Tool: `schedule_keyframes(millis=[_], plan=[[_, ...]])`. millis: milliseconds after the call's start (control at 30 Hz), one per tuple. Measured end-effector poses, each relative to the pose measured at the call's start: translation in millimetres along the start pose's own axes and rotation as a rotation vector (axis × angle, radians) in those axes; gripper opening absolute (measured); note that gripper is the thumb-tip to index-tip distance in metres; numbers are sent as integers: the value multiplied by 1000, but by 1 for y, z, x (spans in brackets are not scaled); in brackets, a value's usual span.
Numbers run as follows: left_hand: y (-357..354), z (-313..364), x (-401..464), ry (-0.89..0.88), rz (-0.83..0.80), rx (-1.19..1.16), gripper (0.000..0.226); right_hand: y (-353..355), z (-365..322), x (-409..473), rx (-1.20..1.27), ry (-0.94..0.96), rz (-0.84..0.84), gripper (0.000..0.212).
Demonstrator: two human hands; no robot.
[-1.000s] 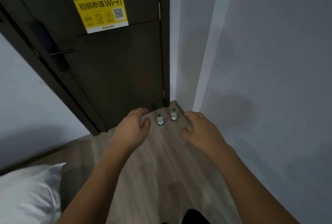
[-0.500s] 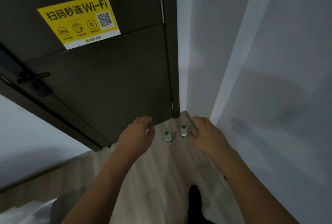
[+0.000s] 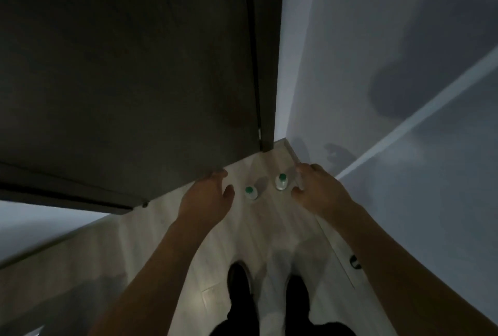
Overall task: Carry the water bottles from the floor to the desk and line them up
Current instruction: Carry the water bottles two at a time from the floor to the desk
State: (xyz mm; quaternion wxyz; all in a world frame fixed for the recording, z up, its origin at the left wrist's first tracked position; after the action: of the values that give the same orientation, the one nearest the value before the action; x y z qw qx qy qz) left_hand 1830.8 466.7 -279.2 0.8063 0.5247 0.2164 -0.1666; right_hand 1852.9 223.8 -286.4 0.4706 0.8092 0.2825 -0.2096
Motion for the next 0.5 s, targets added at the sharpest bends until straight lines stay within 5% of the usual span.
schedule_keyframes(millis=[167, 267, 500], plan=[[-148, -64, 149, 24, -204, 57, 51, -97, 91, 163, 21, -92, -28, 46], [-235, -96, 226, 10, -297, 93, 56, -164, 150, 255, 50, -141, -48, 69], [-354, -149, 361, -2, -266, 213, 60, -254, 224, 416, -11, -128, -51, 73]])
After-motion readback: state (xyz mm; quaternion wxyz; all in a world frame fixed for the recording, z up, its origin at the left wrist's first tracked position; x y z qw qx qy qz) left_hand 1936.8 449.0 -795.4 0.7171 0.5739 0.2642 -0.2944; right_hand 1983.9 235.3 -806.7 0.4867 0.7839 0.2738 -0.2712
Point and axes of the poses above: each hand's wrist, its own x-axis towards the middle knuckle, its own y-axis out of the back of the hand, z = x × y, the point moved 2 cm from there along x, towards the middle knuckle, and after that the axes turned 15 degrees about -z, right-handed, at the moved point
